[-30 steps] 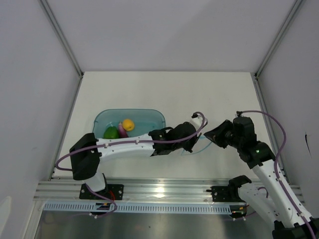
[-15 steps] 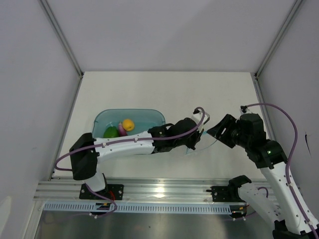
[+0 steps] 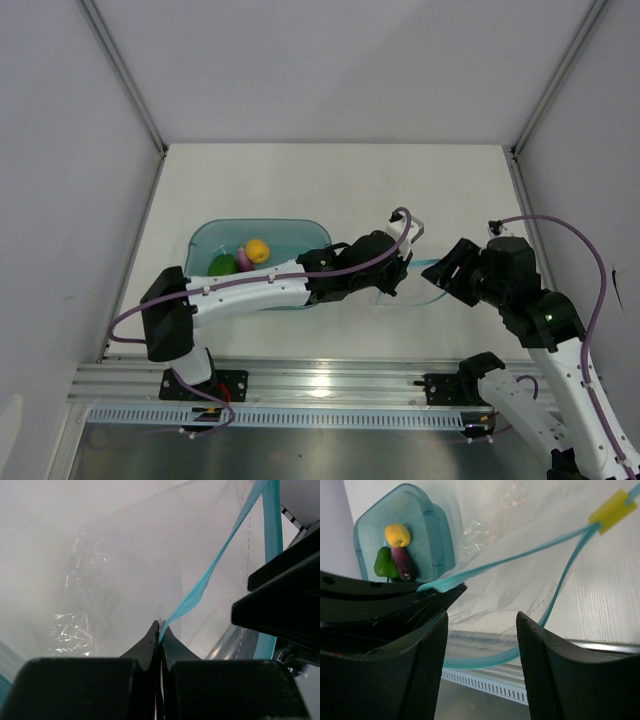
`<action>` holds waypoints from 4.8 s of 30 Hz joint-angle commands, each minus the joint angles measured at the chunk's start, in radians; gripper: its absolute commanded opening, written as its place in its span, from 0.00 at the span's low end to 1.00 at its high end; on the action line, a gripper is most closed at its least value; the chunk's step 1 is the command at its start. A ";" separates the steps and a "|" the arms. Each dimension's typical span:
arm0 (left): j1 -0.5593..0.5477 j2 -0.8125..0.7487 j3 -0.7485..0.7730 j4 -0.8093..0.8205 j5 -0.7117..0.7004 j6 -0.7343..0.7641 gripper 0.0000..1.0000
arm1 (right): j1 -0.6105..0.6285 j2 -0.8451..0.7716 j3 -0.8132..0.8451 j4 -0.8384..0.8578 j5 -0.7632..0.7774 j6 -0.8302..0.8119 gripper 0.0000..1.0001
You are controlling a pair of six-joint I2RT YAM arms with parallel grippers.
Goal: Place the food in the zip-top bag and seal the zipper
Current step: Open the zipper of the food storage bag at the center of the board, then pick up the fake fruit from the bin.
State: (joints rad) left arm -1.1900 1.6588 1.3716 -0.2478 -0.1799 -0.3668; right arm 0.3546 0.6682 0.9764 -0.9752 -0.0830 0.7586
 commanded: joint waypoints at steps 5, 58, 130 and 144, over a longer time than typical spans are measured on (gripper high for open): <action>0.006 0.018 0.041 0.004 -0.021 -0.020 0.01 | 0.004 -0.067 0.143 -0.060 0.093 -0.022 0.94; 0.013 -0.014 -0.092 0.311 0.206 -0.322 0.01 | 0.007 0.323 0.335 -0.258 0.577 -0.271 0.00; 0.776 -0.202 -0.342 -0.323 -0.196 -0.425 0.99 | 0.262 0.691 0.446 -0.177 0.476 -0.392 0.00; 0.800 -0.108 -0.307 -0.294 -0.208 -0.431 0.98 | 0.264 0.692 0.430 -0.169 0.468 -0.390 0.00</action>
State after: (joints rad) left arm -0.4091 1.5333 1.0248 -0.5549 -0.3748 -0.7860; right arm 0.6125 1.3632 1.3918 -1.1687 0.3836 0.3798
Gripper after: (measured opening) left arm 0.987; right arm 0.003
